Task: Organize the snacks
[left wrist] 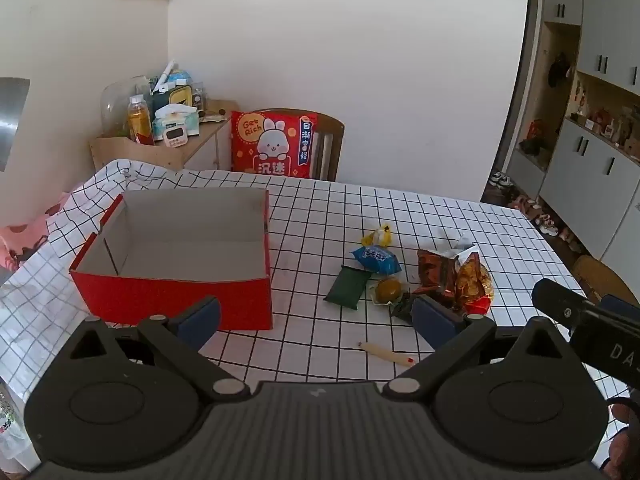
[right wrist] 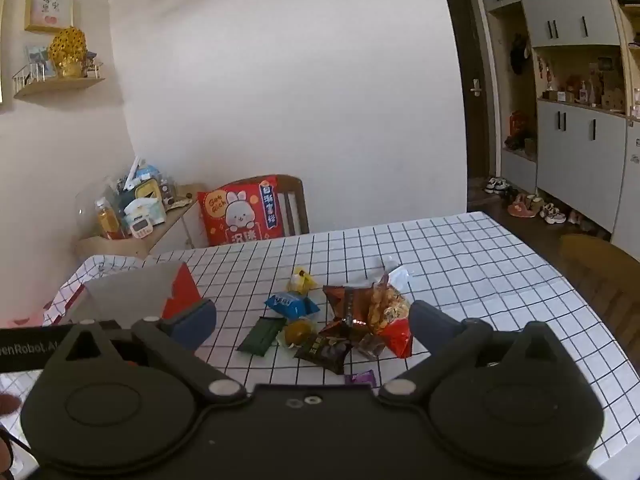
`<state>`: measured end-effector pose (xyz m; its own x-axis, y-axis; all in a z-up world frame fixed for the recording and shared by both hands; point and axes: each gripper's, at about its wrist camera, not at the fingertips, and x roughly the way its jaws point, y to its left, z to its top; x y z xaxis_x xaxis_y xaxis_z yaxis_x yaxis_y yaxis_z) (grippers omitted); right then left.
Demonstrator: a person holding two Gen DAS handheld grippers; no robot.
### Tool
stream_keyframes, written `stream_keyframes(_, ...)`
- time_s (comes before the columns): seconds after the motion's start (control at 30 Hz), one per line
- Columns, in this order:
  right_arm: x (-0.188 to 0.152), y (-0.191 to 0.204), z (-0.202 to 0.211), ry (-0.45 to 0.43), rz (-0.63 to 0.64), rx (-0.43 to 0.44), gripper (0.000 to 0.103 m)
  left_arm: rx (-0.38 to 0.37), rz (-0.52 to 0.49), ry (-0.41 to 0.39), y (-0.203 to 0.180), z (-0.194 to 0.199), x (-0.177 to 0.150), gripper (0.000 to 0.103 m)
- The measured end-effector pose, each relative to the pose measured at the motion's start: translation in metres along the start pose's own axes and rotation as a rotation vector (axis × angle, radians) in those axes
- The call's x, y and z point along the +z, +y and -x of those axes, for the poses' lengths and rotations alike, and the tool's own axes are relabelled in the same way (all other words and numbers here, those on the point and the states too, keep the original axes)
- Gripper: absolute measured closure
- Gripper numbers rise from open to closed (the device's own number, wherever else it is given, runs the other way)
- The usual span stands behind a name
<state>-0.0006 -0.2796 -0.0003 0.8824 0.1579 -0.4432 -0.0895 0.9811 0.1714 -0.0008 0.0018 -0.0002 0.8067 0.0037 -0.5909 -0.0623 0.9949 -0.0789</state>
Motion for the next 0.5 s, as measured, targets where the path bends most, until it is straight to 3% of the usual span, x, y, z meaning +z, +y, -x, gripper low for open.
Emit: stream_keyframes(0.5, 0.002, 0.011, -0.001, -0.024, 0.03, 0.047, 0.0, 0.003, -0.03, -0.033, -0.003, 0.007, 0.002, 0.0)
